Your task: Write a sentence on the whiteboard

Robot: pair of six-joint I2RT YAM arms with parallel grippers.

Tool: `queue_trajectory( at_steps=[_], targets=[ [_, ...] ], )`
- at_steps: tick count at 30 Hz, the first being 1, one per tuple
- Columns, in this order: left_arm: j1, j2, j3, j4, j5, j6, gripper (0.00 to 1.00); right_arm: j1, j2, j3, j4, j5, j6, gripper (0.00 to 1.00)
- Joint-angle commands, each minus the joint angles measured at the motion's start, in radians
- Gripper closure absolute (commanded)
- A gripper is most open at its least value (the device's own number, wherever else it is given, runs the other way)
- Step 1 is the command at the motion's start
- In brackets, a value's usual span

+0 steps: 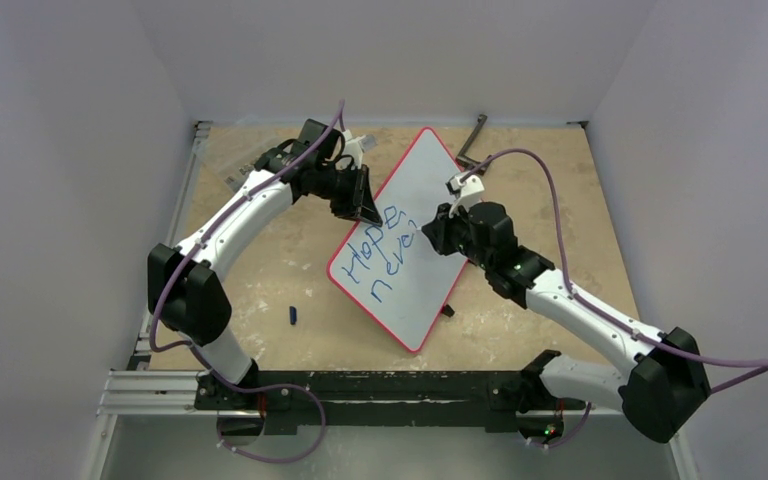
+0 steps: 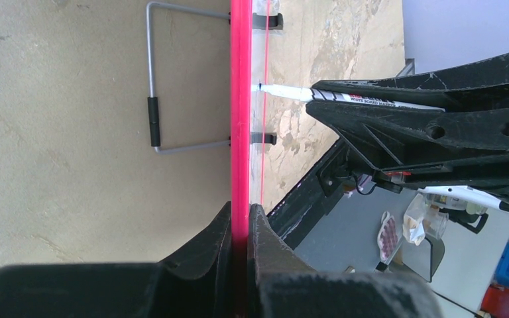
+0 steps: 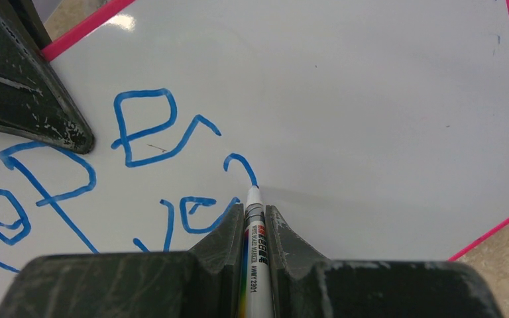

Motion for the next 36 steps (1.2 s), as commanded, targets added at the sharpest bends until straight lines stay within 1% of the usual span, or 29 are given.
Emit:
queue_trajectory(
  at_steps=[1, 7, 12, 26, 36],
  targets=[
    [0.005, -0.06, 0.03, 0.014, -0.076, 0.034, 1.0, 0.002, -0.029, -0.041, -0.008, -0.011, 0.033, 1.0],
    [0.006, -0.059, 0.031, 0.014, -0.073, 0.032, 1.0, 0.002, -0.06, -0.077, -0.003, -0.028, 0.064, 1.0],
    [0.005, -0.059, 0.031, 0.015, -0.074, 0.032, 1.0, 0.002, -0.062, -0.067, -0.005, -0.037, 0.071, 1.0],
    [0.006, -0.061, 0.032, 0.014, -0.074, 0.033, 1.0, 0.002, -0.011, 0.029, -0.009, -0.021, 0.035, 1.0],
    [0.006, -0.063, 0.031, 0.014, -0.07, 0.032, 1.0, 0.001, 0.055, 0.106, -0.007, 0.008, 0.009, 1.0]
  ],
)
